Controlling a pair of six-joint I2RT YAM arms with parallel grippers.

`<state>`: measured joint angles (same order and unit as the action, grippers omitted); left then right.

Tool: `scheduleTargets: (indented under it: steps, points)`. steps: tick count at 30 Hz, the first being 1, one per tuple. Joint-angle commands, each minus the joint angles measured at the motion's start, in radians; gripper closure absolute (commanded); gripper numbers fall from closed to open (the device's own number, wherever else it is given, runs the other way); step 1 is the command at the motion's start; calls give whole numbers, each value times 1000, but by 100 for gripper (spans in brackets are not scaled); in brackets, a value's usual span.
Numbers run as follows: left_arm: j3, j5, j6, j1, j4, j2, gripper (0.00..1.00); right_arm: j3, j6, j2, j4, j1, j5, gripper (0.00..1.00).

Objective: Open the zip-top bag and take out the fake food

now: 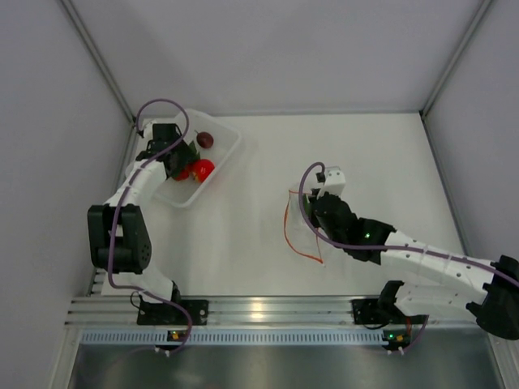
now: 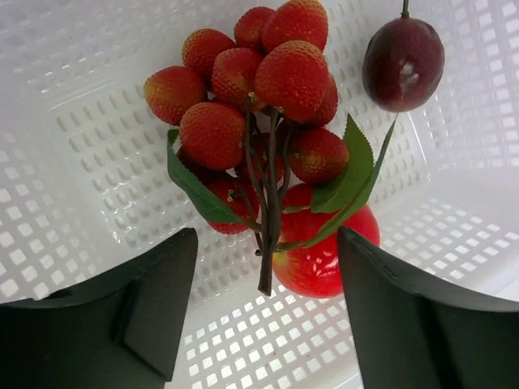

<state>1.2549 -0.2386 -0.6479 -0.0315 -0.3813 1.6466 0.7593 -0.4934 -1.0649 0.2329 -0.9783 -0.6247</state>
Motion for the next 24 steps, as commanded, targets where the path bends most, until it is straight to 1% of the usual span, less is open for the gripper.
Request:
scheduleTargets:
  steps: [1, 2, 3, 6, 7, 10, 11, 13, 14, 17, 18, 20, 21, 23, 24]
  points:
    - [-20, -1, -6, 10, 50, -57, 23, 31, -7, 39, 0, 10, 19, 100]
    - [-23, 2, -7, 10, 51, -65, 19, 32, -5, 40, 3, 10, 20, 100]
    - [-25, 10, -7, 10, 50, -76, 13, 37, -5, 42, 6, 10, 25, 100]
    - [-26, 54, -2, 10, 51, -122, 7, 55, -7, 37, 26, 10, 54, 100]
    - [-29, 70, -2, 10, 50, -152, 7, 61, -10, 34, 32, 10, 78, 100]
    - [-40, 185, 7, 8, 53, -221, 7, 92, -37, 19, 65, 10, 140, 100]
    - [-49, 271, 7, 8, 53, -238, 7, 98, -59, 14, 72, 10, 154, 100]
    - [-54, 381, 17, 7, 55, -283, 7, 126, -86, -1, 109, 10, 183, 100]
    - [-64, 488, 14, 7, 53, -298, 7, 130, -111, -7, 115, 10, 194, 100]
    - [-75, 622, 25, -17, 58, -347, 5, 135, -151, -21, 109, 10, 241, 100]
    - [-75, 681, 33, -51, 55, -353, 3, 137, -154, -26, 103, 12, 258, 100]
    - [-75, 720, 48, -103, 56, -370, 3, 150, -168, -44, 102, 12, 284, 100]
    - [-84, 717, 50, -164, 56, -379, 2, 152, -172, -49, 97, 15, 292, 100]
    - [-95, 682, 53, -240, 55, -425, 2, 159, -180, -58, 85, 15, 319, 100]
    - [-101, 659, 48, -311, 56, -467, 2, 161, -181, -61, 85, 16, 325, 100]
